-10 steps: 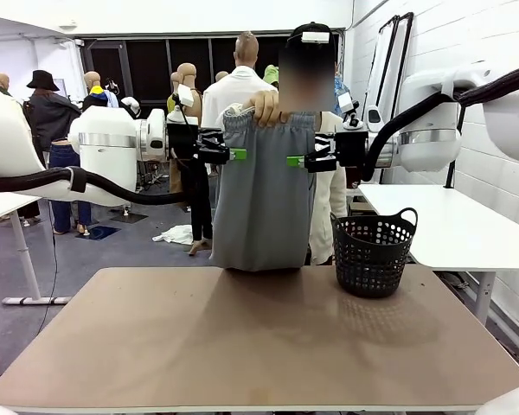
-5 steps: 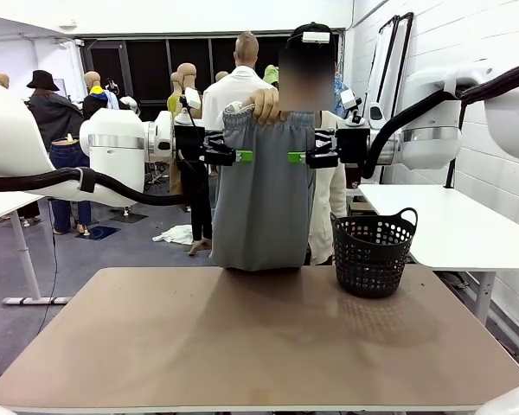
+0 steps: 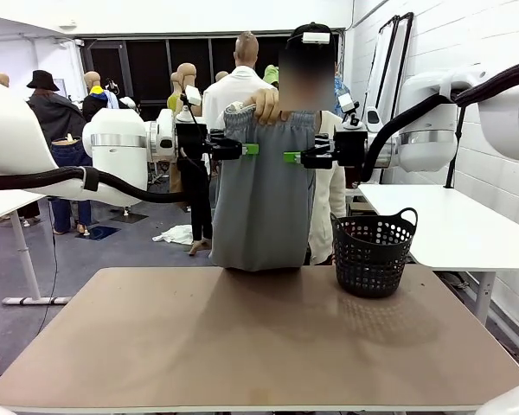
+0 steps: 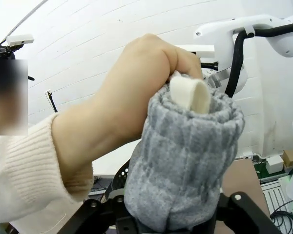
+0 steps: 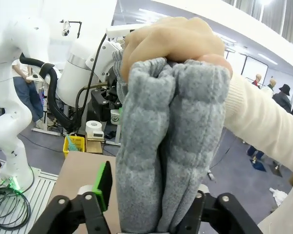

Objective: Fold the training pants.
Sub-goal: Grab both ends of the Training pants handed by a person.

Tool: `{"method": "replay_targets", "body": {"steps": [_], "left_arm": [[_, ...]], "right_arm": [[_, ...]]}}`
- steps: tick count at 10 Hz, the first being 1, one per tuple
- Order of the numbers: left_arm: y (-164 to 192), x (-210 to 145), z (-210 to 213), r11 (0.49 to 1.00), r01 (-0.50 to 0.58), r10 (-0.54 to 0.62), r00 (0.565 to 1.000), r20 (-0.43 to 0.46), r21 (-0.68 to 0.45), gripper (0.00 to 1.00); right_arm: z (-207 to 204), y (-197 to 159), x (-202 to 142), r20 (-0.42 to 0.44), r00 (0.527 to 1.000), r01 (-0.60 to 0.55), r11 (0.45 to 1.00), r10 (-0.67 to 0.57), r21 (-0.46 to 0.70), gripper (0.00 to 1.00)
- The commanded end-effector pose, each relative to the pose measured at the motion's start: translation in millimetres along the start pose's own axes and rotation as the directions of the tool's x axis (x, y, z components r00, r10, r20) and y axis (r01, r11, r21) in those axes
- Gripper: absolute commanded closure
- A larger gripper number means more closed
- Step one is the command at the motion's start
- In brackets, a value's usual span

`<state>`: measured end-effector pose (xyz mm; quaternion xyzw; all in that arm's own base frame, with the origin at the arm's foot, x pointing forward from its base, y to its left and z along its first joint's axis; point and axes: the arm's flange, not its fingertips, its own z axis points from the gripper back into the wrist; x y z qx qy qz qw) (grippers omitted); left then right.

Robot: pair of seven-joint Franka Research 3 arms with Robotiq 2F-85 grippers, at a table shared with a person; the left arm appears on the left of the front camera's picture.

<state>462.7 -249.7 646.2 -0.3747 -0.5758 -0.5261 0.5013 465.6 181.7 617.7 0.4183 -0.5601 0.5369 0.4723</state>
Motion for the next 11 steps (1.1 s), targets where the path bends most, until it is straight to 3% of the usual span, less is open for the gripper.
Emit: {"method": "replay_targets", "body": {"steps": [1,5,11], "left_arm": [[0.9,2.0,1.7,0.999,-0.042,0.043,0.998,0.037,-0.013,1.00],[3.5,-6.3,7.5,0.996,-0.084,0.084,0.996,-0.005,0.001,1.00],[6.0,-10.4,7.5,0.993,-0.119,0.118,0.993,-0.029,-0.026,1.00]], "right_arm": [[2.7,-7.4,10.1,0.020,0.999,0.032,0.999,-0.032,0.019,0.98],[15.2,-10.6,13.1,0.013,0.994,0.104,0.993,-0.105,0.049,1.00],[1.0,-8.9,-1.9,-0.051,0.982,0.185,0.981,-0.181,0.064,1.00]]}}
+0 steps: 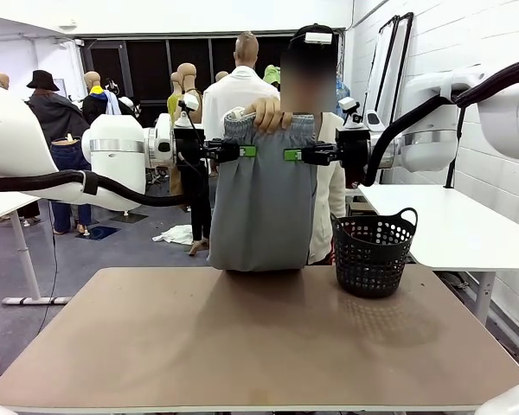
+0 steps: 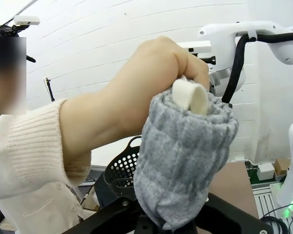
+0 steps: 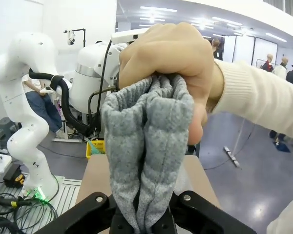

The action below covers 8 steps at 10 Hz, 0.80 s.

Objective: Fold the training pants.
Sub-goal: Grab both ends of the Training pants handed by a person, then release the ends of the Training pants and then grab the overlapped ends.

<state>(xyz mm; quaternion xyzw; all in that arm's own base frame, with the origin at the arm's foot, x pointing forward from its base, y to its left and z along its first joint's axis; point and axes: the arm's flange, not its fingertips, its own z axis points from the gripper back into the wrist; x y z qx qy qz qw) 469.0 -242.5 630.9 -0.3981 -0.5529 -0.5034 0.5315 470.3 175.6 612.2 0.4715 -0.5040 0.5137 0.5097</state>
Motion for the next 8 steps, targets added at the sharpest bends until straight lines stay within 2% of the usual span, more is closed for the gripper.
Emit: {"method": "replay_targets", "body": {"steps": [1,3,4,5,8], "left_arm": [[2.4,6.3,3.0,0.999,-0.020,0.020,1.000,-0.011,-0.034,1.00],[2.8,5.3,2.6,0.999,-0.031,0.030,0.999,-0.021,-0.043,1.00],[3.7,3.7,3.5,0.997,-0.072,0.070,0.997,-0.040,-0.042,1.00],[0.2,-2.4,0.2,1.000,-0.010,0.009,1.000,-0.020,-0.014,1.00],[0.2,-2.4,0.2,1.000,-0.010,0.009,1.000,-0.020,-0.014,1.00]], "right_arm": [[-5.1,-3.9,5.1,-0.043,0.999,0.018,1.000,-0.018,0.003,1.00],[-7.7,-2.7,4.7,-0.067,0.998,0.022,1.000,-0.023,-0.016,1.00],[-10.3,-3.7,5.1,-0.073,0.997,0.016,0.999,-0.019,-0.043,1.00],[-1.1,-0.1,-2.5,-0.031,1.000,0.001,1.000,-0.001,-0.005,1.00],[-1.1,-0.1,-2.5,-0.031,1.000,0.001,1.000,-0.001,-0.005,1.00]]}}
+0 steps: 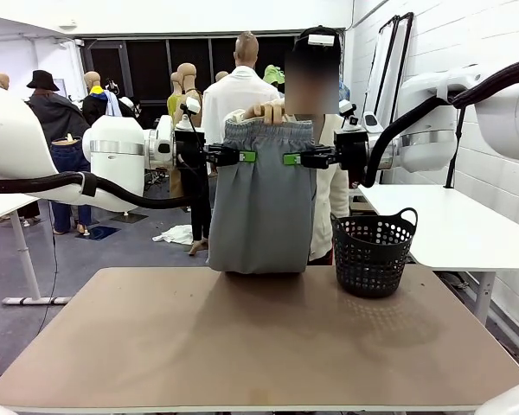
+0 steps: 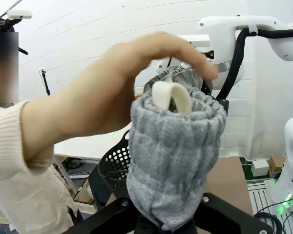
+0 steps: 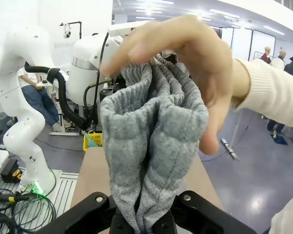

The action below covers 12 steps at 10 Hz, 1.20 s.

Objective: Fold the training pants.
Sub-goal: Release the ends of the Training pants and then grab the overlapped ends.

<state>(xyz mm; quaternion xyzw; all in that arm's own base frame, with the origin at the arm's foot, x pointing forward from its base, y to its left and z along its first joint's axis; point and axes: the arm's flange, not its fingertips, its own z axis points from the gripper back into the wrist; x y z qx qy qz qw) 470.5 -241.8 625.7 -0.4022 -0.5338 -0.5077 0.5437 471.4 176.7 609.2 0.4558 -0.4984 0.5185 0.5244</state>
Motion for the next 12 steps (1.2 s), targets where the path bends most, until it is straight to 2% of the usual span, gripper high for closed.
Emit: {"method": "replay_targets", "body": {"steps": [1,12], "left_arm": [[-0.8,3.0,0.3,1.000,0.018,-0.018,1.000,0.013,0.005,1.00],[-0.8,3.0,0.3,1.000,0.018,-0.018,1.000,0.013,0.005,1.00]], "right_arm": [[0.2,0.9,0.5,0.010,1.000,0.001,1.000,-0.001,0.014,1.00],[0.2,0.9,0.5,0.010,1.000,0.001,1.000,-0.001,0.014,1.00]]}}
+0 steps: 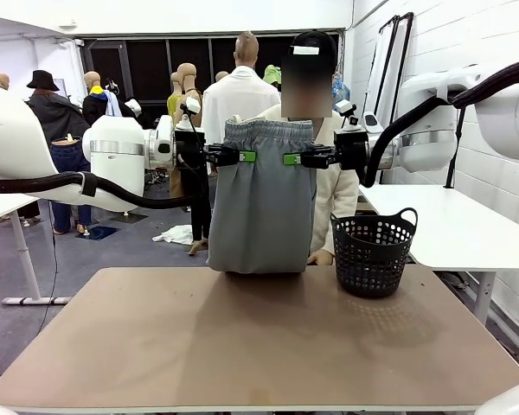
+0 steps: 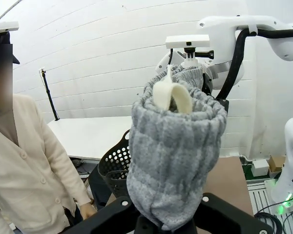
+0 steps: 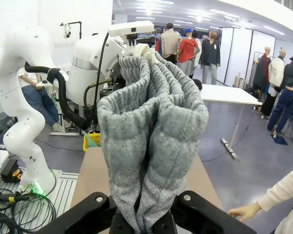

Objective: Fold the training pants.
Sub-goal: Release the ends of the Training pants and then grab the overlapped ends.

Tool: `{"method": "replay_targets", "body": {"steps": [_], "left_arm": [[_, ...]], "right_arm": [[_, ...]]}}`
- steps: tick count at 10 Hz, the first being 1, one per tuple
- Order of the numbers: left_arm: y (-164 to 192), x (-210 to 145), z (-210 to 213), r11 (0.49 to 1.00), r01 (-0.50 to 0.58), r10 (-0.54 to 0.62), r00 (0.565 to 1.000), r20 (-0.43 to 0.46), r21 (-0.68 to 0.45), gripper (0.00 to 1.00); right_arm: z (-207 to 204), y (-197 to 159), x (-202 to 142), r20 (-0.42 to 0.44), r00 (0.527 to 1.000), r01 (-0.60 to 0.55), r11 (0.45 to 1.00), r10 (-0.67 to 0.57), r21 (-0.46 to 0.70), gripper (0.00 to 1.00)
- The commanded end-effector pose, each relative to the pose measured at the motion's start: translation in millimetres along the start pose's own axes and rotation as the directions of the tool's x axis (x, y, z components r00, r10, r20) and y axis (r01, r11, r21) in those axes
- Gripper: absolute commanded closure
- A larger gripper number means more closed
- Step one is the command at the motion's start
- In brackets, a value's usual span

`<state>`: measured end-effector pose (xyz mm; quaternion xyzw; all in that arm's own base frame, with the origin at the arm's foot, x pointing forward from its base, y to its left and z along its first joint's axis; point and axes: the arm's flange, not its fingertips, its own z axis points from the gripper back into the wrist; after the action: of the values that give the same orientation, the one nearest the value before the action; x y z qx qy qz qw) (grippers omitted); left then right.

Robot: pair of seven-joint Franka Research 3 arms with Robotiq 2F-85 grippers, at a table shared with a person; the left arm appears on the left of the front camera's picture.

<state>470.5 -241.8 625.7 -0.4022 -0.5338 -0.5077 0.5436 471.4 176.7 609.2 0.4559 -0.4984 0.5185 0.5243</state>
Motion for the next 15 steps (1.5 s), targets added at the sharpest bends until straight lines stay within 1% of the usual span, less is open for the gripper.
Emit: {"method": "replay_targets", "body": {"steps": [1,15], "left_arm": [[-0.8,3.0,0.3,1.000,0.018,-0.018,1.000,0.013,0.005,1.00],[-0.8,3.0,0.3,1.000,0.018,-0.018,1.000,0.013,0.005,1.00]], "right_arm": [[0.2,0.8,0.5,0.010,1.000,0.001,1.000,-0.001,0.014,1.00],[0.2,0.8,0.5,0.010,1.000,0.001,1.000,-0.001,0.014,1.00]]}}
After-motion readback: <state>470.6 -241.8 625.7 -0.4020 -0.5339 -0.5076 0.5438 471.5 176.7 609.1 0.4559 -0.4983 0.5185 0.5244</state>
